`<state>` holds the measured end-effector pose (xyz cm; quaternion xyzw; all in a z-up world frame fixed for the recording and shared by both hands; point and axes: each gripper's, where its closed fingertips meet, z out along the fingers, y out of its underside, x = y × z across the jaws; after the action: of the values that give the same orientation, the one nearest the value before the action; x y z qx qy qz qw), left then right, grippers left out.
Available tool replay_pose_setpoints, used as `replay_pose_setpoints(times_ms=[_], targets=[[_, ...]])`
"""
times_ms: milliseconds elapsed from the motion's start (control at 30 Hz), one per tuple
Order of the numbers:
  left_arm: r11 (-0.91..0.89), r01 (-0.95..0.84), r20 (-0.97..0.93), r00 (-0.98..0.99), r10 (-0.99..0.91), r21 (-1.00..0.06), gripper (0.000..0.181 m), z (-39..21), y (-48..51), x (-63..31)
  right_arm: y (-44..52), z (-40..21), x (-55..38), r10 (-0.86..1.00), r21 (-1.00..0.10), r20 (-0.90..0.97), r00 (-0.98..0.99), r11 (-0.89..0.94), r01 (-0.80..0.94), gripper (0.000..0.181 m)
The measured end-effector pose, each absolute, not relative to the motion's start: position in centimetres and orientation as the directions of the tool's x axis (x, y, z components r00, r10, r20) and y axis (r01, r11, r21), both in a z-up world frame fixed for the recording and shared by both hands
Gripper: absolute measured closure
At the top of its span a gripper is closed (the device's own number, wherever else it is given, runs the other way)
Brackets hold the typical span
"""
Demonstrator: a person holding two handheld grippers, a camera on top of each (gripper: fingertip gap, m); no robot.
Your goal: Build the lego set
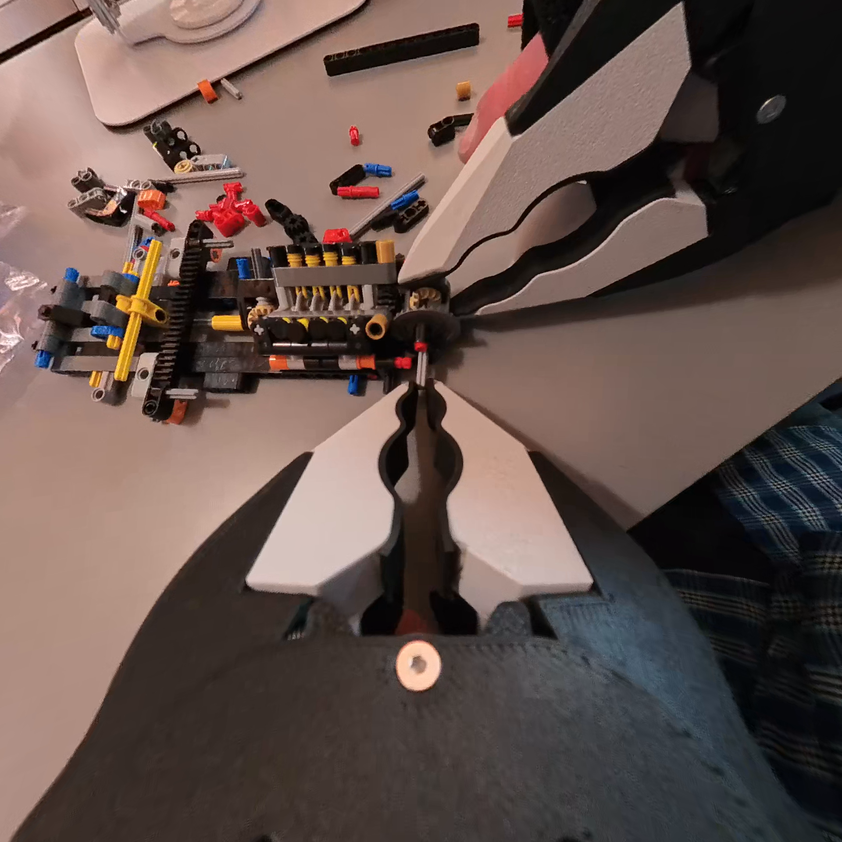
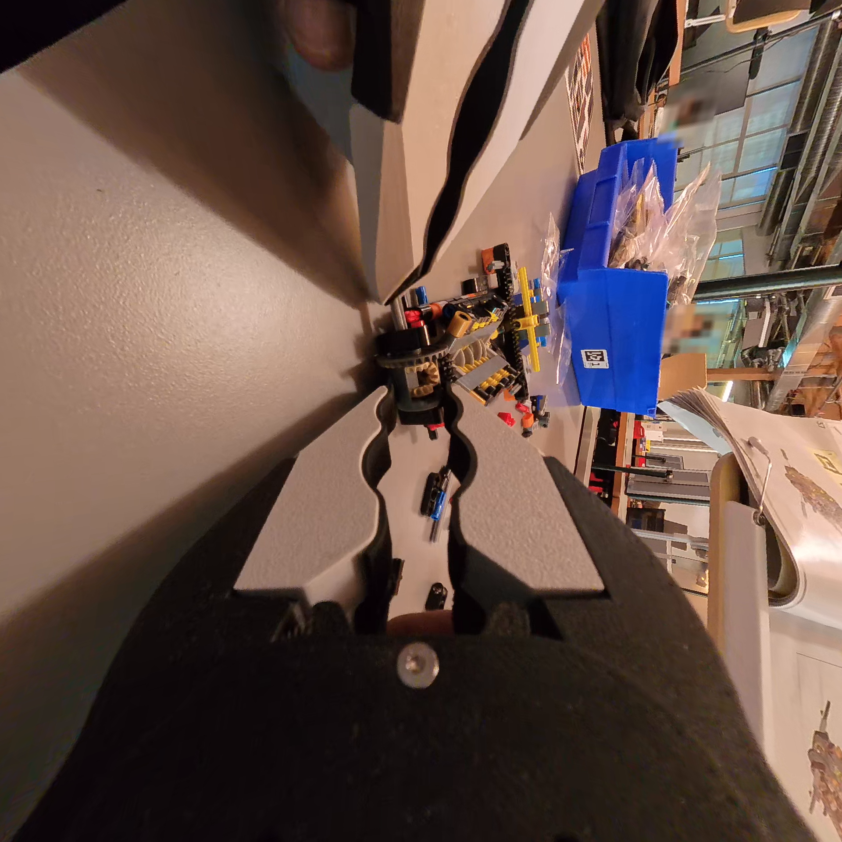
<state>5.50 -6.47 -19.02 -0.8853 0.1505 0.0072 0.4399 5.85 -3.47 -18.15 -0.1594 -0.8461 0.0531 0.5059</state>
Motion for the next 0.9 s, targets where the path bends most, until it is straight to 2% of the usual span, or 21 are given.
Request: replay_pose_setpoints(times_ms=[33,200,467,733,900], targets=[[-0.567,-0.283,-0.154,0.952,-0.265,-0.774,0.18,-19.03,-6.43,5.47,-3.41,-18.14,5.84,0.321,-0.248,0.84,-0.437,0.944,0.217,0.163],[-0.57,-0.35,-0.217,0.932,-0.289,-0.743,0.18,-19.06,-6.3,5.46,-3.2,-18.08,5.86,0.326,-0.249,0.839,-0.437,0.942,0.225,0.163],[-0.586,-0.331,-0.168,0.934,-0.316,-0.739,0.18,-18.98,-6.08,5.53,-2.9,-17.99,5.88,0.314,-0.233,0.843,-0.437,0.945,0.229,0.163],[-0.588,-0.315,-0.138,0.935,-0.326,-0.745,0.18,-18.94,-6.13,5.6,-2.82,-17.96,5.97,0.24,-0.154,0.864,-0.442,0.963,0.221,0.162],[-0.583,-0.317,-0.136,0.933,-0.332,-0.748,0.18,-18.91,-6.11,5.7,-2.79,-17.91,6.09,0.254,-0.163,0.856,-0.451,0.959,0.232,0.161]])
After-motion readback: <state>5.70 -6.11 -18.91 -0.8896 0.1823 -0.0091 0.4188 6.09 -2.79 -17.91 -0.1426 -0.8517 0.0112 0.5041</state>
